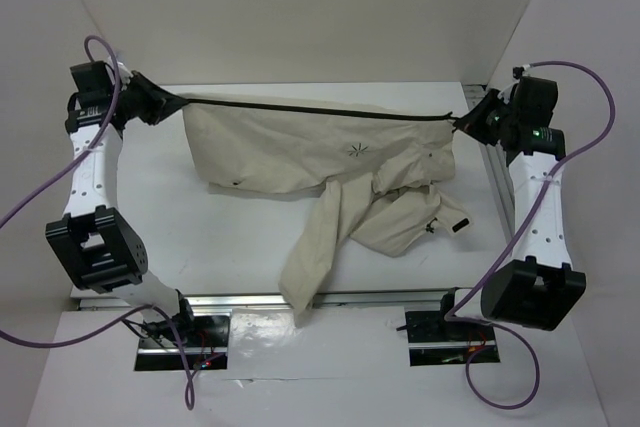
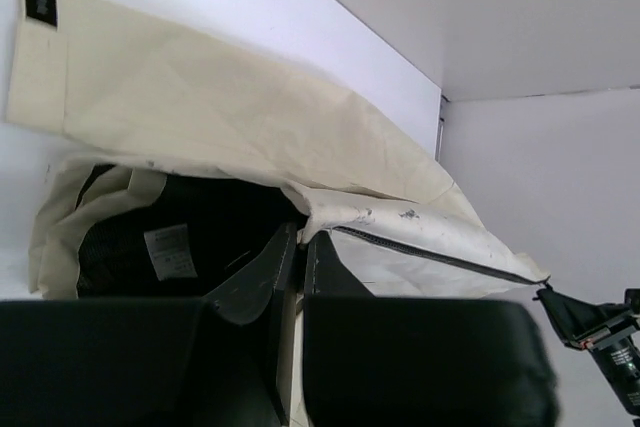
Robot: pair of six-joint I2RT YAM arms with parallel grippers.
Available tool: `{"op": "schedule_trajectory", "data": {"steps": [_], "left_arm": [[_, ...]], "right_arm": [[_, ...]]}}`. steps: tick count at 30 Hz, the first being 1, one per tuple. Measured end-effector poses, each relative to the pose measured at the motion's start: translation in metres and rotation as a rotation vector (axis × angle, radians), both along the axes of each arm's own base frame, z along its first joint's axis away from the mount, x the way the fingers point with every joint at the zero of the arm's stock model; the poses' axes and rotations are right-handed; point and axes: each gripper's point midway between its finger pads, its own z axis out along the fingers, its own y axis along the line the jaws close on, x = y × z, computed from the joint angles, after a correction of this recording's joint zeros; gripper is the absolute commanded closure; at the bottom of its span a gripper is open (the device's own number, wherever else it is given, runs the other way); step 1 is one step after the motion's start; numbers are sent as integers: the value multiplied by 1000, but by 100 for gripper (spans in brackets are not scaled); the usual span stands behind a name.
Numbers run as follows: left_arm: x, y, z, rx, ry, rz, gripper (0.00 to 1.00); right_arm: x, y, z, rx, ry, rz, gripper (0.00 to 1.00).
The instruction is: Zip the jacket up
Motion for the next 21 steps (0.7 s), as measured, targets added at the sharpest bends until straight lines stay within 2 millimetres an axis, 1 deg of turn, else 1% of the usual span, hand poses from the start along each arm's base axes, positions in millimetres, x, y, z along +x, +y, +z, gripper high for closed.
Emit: {"op": "schedule_trajectory", "data": {"steps": [2,4,7,11,14,15,16,17,18,19,20,21], "left_arm": [[-3,0,-8,5,15,8,100],[-11,-3,-21,0,49,14,100],[-18,-3,-34,-4,83,22,100],[-19,-3,-36,7,86,22,100],[-17,-3,-38,30,89,32,100],[-16,-3,-40,40,91,39,99],[-16,-3,-40,51,92,40,88],[-15,-3,-41,69,90,40,73],[-14,0,-42,99,93,56,53],[-13,4,-43,130,93,65,15],[-11,6,-42,164,91,72,2],[-8,8,-39,191,84,89,0]], "right_arm": [[-2,0,0,-6,6,-7,100],[-3,-3,-1,-16,10,-22,100],[-6,-4,-6,-20,19,-32,100],[-8,-4,-12,-17,33,-33,100],[-8,-3,-13,-13,35,-27,99],[-8,-3,-13,-13,34,-27,93],[-7,-2,-12,-12,30,-23,62],[-6,-2,-12,-9,27,-22,49],[-3,-5,-13,-20,24,-31,36],[2,-5,-12,-32,18,-30,23],[6,-8,-14,-42,27,-43,8],[13,-8,-17,-61,39,-49,3]]}}
